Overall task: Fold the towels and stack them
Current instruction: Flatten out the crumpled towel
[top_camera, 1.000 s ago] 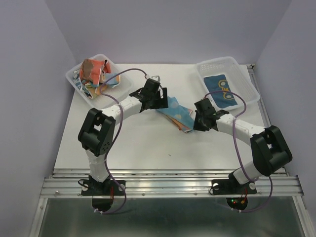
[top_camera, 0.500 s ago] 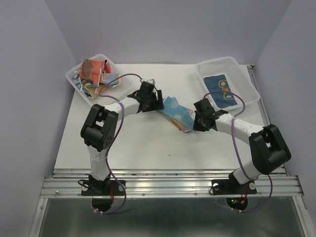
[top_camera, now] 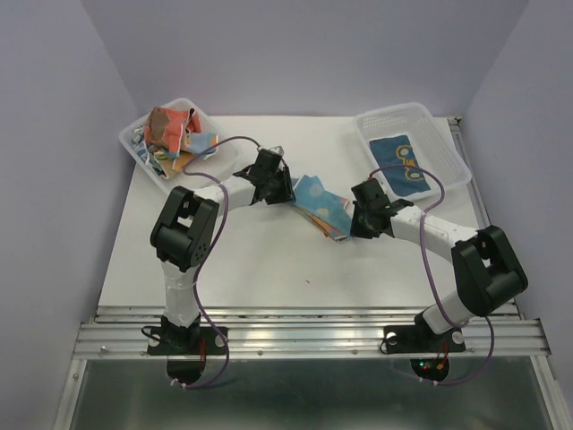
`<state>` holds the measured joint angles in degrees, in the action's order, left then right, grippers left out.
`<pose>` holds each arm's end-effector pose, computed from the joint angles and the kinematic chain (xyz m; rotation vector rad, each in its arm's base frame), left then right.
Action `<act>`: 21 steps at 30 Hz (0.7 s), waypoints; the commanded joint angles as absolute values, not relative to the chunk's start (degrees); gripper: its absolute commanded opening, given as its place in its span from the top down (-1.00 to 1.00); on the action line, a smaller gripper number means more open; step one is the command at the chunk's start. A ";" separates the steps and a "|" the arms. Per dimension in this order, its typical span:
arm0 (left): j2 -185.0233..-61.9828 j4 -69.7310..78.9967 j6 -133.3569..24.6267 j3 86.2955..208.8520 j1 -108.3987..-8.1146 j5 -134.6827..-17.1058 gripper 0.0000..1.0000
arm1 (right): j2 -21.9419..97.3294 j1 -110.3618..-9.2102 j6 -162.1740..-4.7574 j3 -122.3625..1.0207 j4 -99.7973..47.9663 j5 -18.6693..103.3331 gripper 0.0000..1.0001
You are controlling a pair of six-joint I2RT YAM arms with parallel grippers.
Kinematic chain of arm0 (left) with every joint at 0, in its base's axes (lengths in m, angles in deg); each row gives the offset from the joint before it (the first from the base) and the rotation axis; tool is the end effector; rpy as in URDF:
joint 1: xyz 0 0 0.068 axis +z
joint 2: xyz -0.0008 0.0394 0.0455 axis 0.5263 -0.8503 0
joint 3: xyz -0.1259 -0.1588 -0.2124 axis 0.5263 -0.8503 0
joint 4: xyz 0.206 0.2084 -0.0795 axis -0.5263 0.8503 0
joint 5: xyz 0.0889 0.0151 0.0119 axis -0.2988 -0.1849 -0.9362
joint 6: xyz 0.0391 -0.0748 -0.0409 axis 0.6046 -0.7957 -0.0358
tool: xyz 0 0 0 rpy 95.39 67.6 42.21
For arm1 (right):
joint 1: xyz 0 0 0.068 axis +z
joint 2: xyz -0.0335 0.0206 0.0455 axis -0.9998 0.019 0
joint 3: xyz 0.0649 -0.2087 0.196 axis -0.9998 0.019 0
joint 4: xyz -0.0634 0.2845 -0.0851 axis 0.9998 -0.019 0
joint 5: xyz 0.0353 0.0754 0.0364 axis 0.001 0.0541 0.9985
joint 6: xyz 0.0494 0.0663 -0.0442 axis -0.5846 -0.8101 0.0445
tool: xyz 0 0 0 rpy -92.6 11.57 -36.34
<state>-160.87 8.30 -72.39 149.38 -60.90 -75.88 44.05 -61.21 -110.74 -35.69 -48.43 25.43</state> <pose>0.4431 -0.2610 0.1399 0.0697 2.3649 -0.6855 0.3197 0.1525 0.1370 0.2017 2.5972 0.1786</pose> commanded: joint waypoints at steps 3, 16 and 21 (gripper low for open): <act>-159.20 7.00 -73.02 149.67 -61.02 -74.66 0.17 | 43.98 -61.67 -110.23 -38.21 -46.85 24.50 0.95; -152.43 7.00 -74.86 143.35 -61.02 -74.40 1.00 | 41.96 -61.67 -110.14 -38.21 -48.26 23.97 0.99; -143.23 4.10 -75.65 137.82 -61.02 -73.52 1.00 | 36.79 -61.58 -107.42 -38.39 -49.58 26.07 0.99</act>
